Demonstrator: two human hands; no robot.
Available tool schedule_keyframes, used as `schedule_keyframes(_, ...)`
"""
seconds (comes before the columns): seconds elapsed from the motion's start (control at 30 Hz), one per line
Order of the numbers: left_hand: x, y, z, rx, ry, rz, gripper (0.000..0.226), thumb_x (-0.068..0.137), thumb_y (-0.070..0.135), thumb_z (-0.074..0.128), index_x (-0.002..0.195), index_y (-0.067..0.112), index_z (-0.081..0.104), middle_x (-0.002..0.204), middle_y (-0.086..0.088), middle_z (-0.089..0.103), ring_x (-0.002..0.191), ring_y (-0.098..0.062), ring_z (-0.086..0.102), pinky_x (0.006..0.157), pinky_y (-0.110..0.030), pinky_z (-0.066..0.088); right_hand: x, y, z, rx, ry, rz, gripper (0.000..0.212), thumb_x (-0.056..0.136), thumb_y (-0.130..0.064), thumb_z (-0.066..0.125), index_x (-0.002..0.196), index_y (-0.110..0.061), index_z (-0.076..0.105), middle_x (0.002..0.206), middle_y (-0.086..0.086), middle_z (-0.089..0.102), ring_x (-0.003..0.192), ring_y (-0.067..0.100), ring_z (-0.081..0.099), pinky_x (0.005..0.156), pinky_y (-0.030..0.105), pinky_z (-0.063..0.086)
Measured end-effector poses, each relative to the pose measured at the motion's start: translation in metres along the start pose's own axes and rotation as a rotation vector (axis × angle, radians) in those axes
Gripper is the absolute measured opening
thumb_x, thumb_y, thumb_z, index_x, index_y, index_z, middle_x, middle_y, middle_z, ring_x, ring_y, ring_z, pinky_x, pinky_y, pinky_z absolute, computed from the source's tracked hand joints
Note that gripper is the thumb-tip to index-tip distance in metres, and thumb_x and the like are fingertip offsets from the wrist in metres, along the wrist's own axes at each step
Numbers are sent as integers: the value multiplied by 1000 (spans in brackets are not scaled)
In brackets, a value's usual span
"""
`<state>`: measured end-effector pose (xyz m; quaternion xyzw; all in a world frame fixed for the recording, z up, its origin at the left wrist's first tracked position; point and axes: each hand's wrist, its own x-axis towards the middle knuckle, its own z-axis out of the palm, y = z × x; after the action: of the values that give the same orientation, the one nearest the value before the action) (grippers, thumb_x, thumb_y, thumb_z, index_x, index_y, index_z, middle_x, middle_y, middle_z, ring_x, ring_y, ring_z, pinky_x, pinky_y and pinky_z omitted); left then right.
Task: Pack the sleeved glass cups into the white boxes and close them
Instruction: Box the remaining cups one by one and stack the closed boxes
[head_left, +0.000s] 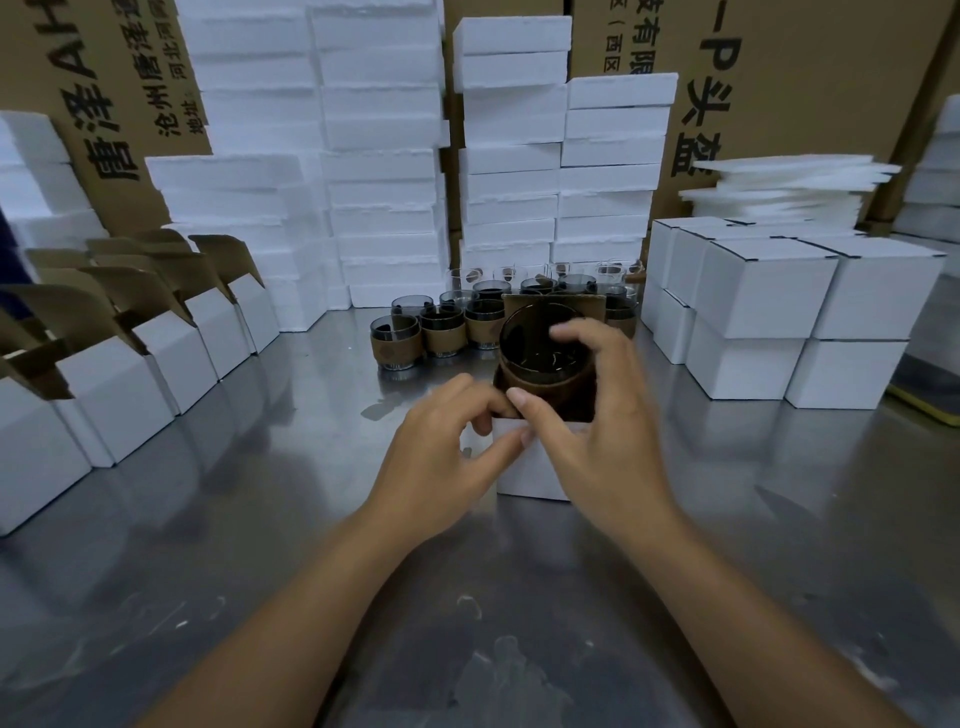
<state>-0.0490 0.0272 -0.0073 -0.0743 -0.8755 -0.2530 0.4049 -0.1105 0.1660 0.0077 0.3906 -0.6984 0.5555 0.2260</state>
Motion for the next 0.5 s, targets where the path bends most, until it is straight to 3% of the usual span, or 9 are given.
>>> schedule_keyframes(0.1, 0, 0, 0, -5, 7, -1, 10, 83, 41, 57, 84, 30, 56, 77, 5, 54, 71, -11, 51, 61, -28, 41, -1, 2, 0, -63, -34, 15, 21, 79, -26, 68, 96, -25, 57, 127, 0, 47, 124, 7, 39, 94, 27, 37)
schedule_keyframes(0.17, -1, -1, 0, -2, 13, -6, 10, 83, 40, 57, 84, 30, 56, 77, 5, 54, 71, -10, 50, 61, -27, 41, -1, 2, 0, -69, -59, 27, 17, 80, -23, 70, 91, -22, 58, 128, 2, 46, 122, 12, 41, 95, 33, 39)
schedule_keyframes(0.23, -1, -2, -1, 5, 14, -17, 16, 84, 40, 57, 84, 25, 59, 77, 4, 55, 71, -10, 51, 61, -28, 41, 0, 2, -2, -73, -105, 37, 15, 81, -21, 70, 89, -22, 58, 130, 0, 44, 120, 18, 45, 98, 40, 41)
schedule_keyframes(0.4, 0, -2, -1, 12, 20, -19, 20, 84, 40, 58, 84, 20, 62, 77, 4, 55, 71, -10, 50, 61, -28, 41, 2, 2, -4, -108, -204, 35, 17, 88, -23, 62, 90, -32, 48, 144, -7, 33, 131, 19, 35, 103, 39, 35)
schedule_keyframes(0.5, 0, -1, -1, 5, 23, -6, 19, 84, 40, 58, 84, 21, 61, 77, 4, 55, 71, -9, 49, 61, -26, 40, 1, 5, -4, -120, -234, 42, 9, 90, -25, 58, 90, -29, 49, 148, -9, 25, 135, 17, 28, 105, 41, 31)
